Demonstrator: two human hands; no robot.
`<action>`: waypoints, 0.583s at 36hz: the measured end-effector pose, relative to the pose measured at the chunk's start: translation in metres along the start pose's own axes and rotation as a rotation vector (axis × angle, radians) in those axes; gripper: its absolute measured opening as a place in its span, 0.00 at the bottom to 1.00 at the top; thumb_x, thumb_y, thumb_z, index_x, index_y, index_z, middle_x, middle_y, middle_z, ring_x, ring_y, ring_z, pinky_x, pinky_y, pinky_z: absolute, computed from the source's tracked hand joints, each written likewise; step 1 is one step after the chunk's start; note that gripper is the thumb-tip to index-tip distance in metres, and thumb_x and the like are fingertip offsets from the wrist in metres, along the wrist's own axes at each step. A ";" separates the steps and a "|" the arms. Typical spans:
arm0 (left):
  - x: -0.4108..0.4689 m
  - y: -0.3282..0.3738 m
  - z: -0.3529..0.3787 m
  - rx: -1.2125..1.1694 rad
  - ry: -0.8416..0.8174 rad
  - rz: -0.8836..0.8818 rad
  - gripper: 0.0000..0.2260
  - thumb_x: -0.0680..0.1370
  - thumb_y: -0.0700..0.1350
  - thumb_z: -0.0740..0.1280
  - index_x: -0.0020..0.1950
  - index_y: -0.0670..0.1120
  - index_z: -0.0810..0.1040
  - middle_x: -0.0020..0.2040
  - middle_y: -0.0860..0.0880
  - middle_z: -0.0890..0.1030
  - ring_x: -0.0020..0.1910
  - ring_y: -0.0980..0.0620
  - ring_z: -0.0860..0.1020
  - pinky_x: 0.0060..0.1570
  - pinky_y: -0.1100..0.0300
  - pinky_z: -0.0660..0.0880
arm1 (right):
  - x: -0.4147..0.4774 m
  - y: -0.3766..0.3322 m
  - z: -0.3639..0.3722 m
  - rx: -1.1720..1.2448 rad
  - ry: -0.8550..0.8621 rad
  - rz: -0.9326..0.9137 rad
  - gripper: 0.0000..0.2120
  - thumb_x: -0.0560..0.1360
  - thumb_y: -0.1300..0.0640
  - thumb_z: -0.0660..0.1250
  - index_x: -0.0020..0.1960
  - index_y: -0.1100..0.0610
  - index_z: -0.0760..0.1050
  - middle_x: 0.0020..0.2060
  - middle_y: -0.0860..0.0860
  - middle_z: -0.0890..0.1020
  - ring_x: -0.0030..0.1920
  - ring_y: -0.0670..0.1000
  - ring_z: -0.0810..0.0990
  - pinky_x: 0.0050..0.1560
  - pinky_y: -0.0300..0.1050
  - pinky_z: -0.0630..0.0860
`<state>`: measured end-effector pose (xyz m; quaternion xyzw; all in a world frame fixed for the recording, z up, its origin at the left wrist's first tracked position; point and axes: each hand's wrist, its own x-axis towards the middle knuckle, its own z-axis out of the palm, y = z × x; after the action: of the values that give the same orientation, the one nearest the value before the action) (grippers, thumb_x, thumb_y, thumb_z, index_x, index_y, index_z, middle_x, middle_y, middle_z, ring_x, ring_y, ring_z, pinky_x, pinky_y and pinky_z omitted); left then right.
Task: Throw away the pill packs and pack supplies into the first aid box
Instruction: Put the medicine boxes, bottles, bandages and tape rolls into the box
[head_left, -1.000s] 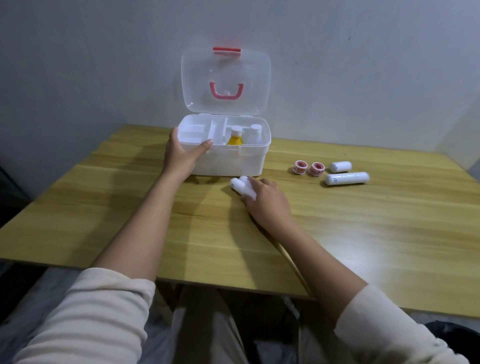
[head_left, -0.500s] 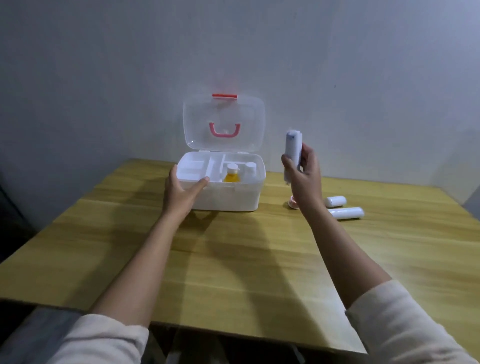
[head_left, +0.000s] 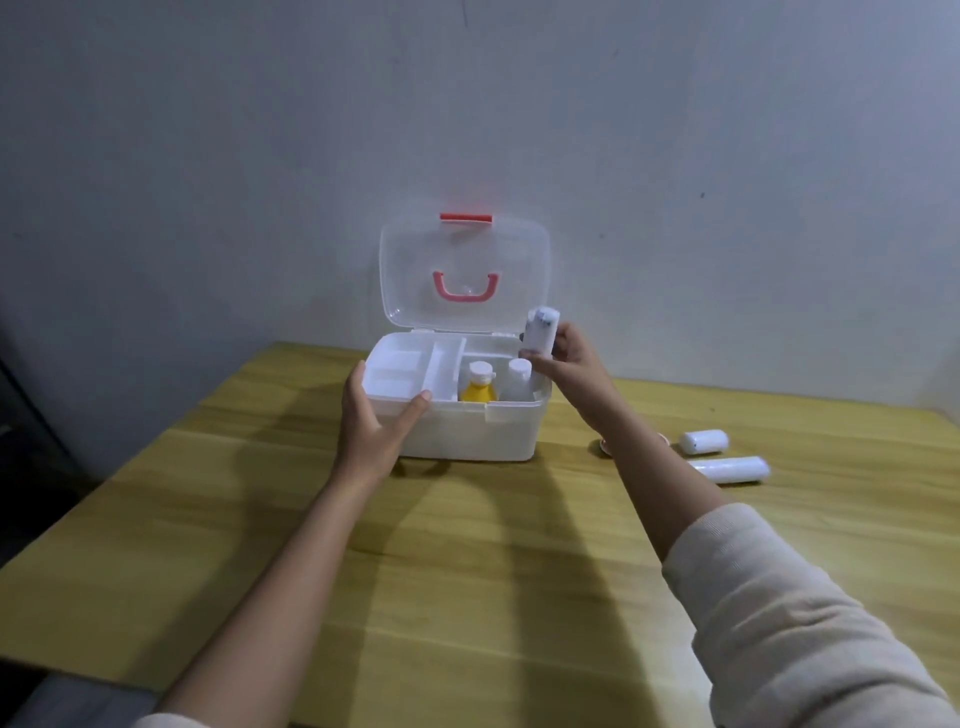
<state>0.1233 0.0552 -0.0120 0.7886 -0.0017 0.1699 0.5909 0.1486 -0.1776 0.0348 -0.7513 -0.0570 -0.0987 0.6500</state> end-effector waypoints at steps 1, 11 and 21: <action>0.000 -0.001 0.000 -0.006 0.005 0.005 0.39 0.71 0.53 0.72 0.74 0.47 0.55 0.73 0.48 0.62 0.72 0.50 0.62 0.70 0.51 0.63 | 0.000 0.002 -0.001 -0.002 0.001 0.007 0.20 0.72 0.61 0.70 0.61 0.61 0.68 0.59 0.58 0.78 0.59 0.55 0.78 0.58 0.52 0.76; -0.004 0.000 0.006 -0.025 0.072 0.019 0.38 0.71 0.53 0.72 0.74 0.48 0.55 0.73 0.48 0.63 0.71 0.51 0.63 0.68 0.55 0.64 | 0.005 0.004 0.002 -0.088 0.037 0.003 0.13 0.69 0.63 0.70 0.54 0.59 0.77 0.48 0.53 0.82 0.47 0.50 0.80 0.45 0.41 0.75; -0.005 0.001 0.006 -0.029 0.079 0.011 0.38 0.70 0.53 0.72 0.74 0.48 0.55 0.73 0.49 0.62 0.71 0.52 0.62 0.69 0.56 0.63 | 0.014 0.008 0.006 -0.251 0.092 -0.020 0.06 0.70 0.56 0.71 0.46 0.54 0.77 0.54 0.60 0.78 0.52 0.54 0.78 0.47 0.42 0.72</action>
<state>0.1201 0.0489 -0.0139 0.7726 0.0148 0.2039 0.6011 0.1642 -0.1732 0.0293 -0.8208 -0.0219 -0.1459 0.5518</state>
